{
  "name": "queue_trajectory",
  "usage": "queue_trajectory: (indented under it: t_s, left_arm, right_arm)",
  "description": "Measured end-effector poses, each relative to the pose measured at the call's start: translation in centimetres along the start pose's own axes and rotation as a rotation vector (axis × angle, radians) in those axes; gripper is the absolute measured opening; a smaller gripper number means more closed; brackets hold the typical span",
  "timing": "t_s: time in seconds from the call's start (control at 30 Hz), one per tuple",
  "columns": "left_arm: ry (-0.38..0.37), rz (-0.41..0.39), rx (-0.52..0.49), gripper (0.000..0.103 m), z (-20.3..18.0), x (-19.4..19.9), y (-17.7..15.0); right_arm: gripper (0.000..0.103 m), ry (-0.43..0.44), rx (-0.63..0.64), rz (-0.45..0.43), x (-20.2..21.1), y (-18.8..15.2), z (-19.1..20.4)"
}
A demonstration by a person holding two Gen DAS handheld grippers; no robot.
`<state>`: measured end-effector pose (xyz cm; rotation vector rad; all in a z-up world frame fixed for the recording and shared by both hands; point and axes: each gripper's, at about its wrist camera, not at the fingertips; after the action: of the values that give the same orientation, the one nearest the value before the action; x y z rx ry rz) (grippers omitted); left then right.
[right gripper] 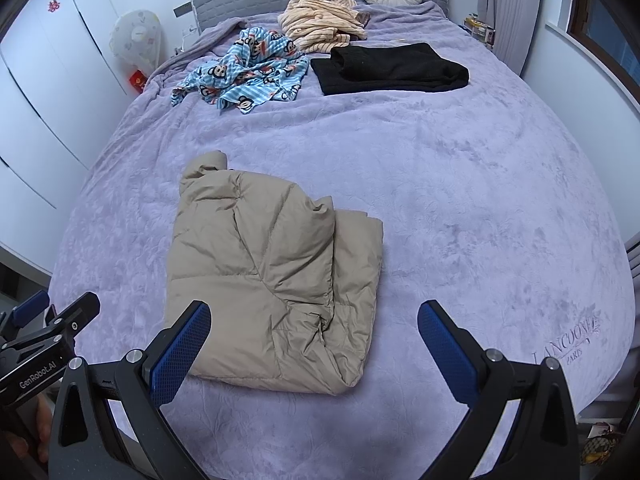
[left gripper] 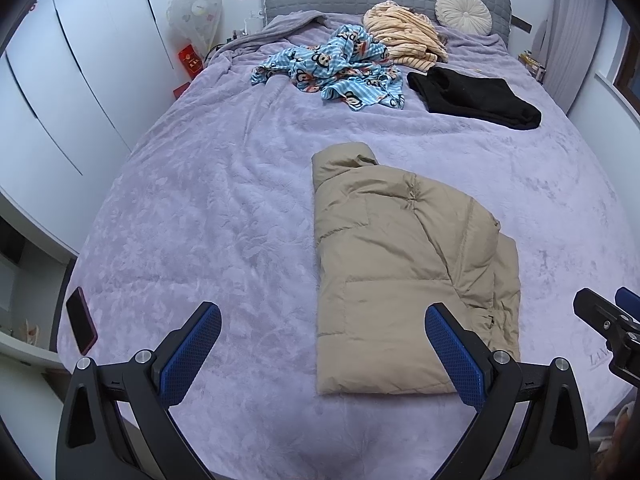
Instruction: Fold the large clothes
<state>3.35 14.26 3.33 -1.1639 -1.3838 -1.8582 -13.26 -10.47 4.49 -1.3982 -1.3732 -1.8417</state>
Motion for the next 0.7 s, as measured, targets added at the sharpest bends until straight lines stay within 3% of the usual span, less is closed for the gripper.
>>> queue_trajectory:
  t_s: [0.7]
  left_arm:
    - [-0.001, 0.003, 0.007, 0.102, -0.08, -0.01, -0.1]
  right_arm:
    - [0.103, 0.004, -0.002, 0.004, -0.01, -0.05, 0.12]
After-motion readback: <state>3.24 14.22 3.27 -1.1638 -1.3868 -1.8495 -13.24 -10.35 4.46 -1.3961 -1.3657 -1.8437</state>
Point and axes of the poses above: each gripper's, at about its wrist camera, not at the fingertips, and x roughly against the way its jaws point, z to its left, y to its top, and after that the axes turned 3 degrees about y, right-handed
